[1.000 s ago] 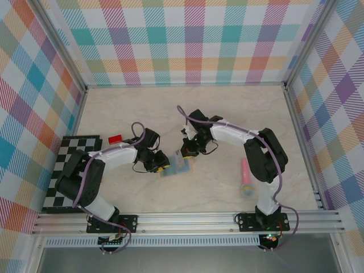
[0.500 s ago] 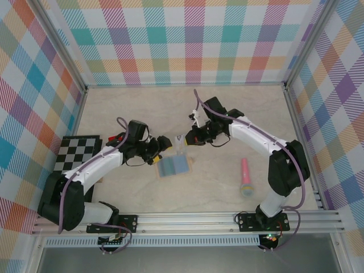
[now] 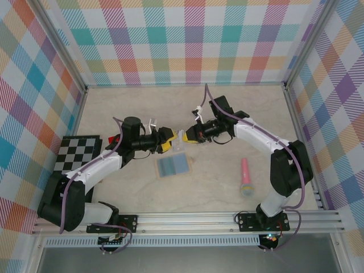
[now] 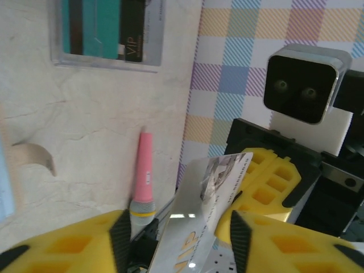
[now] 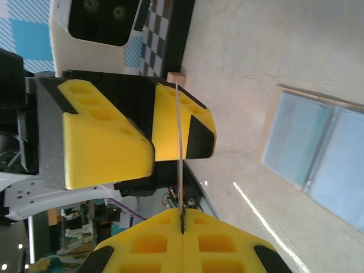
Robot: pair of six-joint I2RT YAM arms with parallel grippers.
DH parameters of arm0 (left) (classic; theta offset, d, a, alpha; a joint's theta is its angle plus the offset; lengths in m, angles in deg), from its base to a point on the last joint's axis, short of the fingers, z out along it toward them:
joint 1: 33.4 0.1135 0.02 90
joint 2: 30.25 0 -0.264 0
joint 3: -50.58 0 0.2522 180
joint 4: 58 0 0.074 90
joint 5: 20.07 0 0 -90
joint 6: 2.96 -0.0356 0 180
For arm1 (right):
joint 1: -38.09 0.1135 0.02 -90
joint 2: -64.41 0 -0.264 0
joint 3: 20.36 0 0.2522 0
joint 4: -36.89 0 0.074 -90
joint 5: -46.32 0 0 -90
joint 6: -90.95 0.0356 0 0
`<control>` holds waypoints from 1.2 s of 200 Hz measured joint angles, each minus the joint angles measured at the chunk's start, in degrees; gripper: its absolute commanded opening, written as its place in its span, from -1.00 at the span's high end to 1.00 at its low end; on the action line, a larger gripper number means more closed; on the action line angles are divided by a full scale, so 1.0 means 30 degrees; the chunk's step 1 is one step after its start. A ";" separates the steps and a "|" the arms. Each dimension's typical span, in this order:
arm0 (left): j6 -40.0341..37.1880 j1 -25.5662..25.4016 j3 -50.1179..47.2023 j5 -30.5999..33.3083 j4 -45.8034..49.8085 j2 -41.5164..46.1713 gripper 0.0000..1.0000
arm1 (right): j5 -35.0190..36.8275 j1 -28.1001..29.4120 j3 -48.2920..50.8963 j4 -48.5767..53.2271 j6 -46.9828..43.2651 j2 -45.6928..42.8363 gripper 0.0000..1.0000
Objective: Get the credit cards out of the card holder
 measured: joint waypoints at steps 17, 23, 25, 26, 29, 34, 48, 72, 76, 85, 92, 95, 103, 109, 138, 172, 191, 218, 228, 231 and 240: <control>0.0102 0.0000 0.0000 -0.0313 -0.0634 -0.0022 0.38 | -0.0576 -0.0051 0.0000 -0.0561 0.0401 0.0000 1.00; 0.0226 0.0000 0.0000 -0.0372 -0.0794 -0.0029 0.43 | -0.0714 -0.0066 0.0000 -0.0692 0.0510 0.0000 1.00; 0.0219 0.0000 0.0000 -0.0408 -0.0903 -0.0029 0.46 | -0.0765 -0.0066 0.0000 -0.0743 0.0525 0.0000 1.00; 0.0270 0.0000 0.0000 -0.0423 -0.0918 -0.0029 0.46 | -0.0772 -0.0066 0.0000 -0.0750 0.0539 0.0000 1.00; 0.0335 0.0000 0.0000 -0.0452 -0.0947 -0.0036 0.50 | -0.0816 -0.0066 0.0000 -0.0801 0.0612 0.0000 1.00; 0.0401 0.0007 -0.0007 -0.0481 -0.1064 -0.0029 0.55 | -0.0874 -0.0066 0.0000 -0.0860 0.0685 0.0000 1.00; 0.0525 0.0007 -0.0015 -0.0612 -0.1494 -0.0051 0.71 | -0.0954 -0.0182 0.0000 -0.0889 0.0911 0.0000 1.00; 0.0678 0.0007 -0.0007 -0.0743 -0.2390 -0.0051 1.00 | -0.0889 -0.0335 0.0124 -0.0969 0.1370 0.0000 0.95; 0.0750 0.0007 -0.0007 -0.0758 -0.2397 -0.0044 1.00 | -0.0903 -0.0357 0.0219 -0.1144 0.1530 0.0000 0.90; 0.0845 0.0007 -0.0036 -0.0714 -0.2463 -0.0044 1.00 | -0.0962 -0.0372 0.0408 -0.1610 0.1880 0.0000 0.75; 0.0867 0.0015 -0.0058 -0.0678 -0.2514 -0.0044 1.00 | -0.1035 -0.0364 0.0634 -0.2098 0.2229 -0.0007 0.67; 0.0903 0.0022 -0.0073 -0.0663 -0.2557 -0.0044 1.00 | -0.1027 -0.0350 0.0750 -0.2310 0.2572 -0.0007 0.64; 0.1020 0.0022 -0.0124 -0.0619 -0.2739 -0.0036 1.00 | -0.1100 -0.0328 0.1056 -0.2849 0.2965 -0.0029 0.55; 0.1093 0.0022 -0.0153 -0.0590 -0.2834 -0.0036 1.00 | -0.1129 -0.0306 0.1282 -0.3279 0.3344 -0.0051 0.50; 0.1370 0.0022 -0.0248 -0.0372 -0.2965 -0.0022 1.00 | -0.1282 -0.0233 0.1953 -0.5282 0.5107 -0.0270 0.48; 0.1435 0.0022 -0.0248 -0.0233 -0.3140 0.0015 1.00 | -0.1319 -0.0197 0.2106 -0.6608 0.6528 -0.0306 0.66; 0.1435 0.0022 -0.0248 -0.0153 -0.3279 0.0080 1.00 | -0.1260 -0.0204 0.2120 -0.6732 0.6965 -0.0306 0.82; 0.1377 0.0022 -0.0248 0.0029 -0.3089 0.0131 0.68 | -0.1166 -0.0240 0.2011 -0.6601 0.6980 -0.0357 1.00; 0.1158 0.0022 -0.0240 0.0197 -0.2681 0.0233 0.43 | -0.1093 -0.0219 0.1829 -0.6244 0.6834 -0.0357 1.00; 0.1035 0.0022 -0.0240 0.0270 -0.2470 0.0277 0.37 | -0.1020 -0.0211 0.1727 -0.6069 0.6739 -0.0357 1.00; 0.0852 0.0022 -0.0204 0.0444 -0.1661 0.0393 0.17 | -0.0765 -0.0182 0.1392 -0.5537 0.6441 -0.0364 1.00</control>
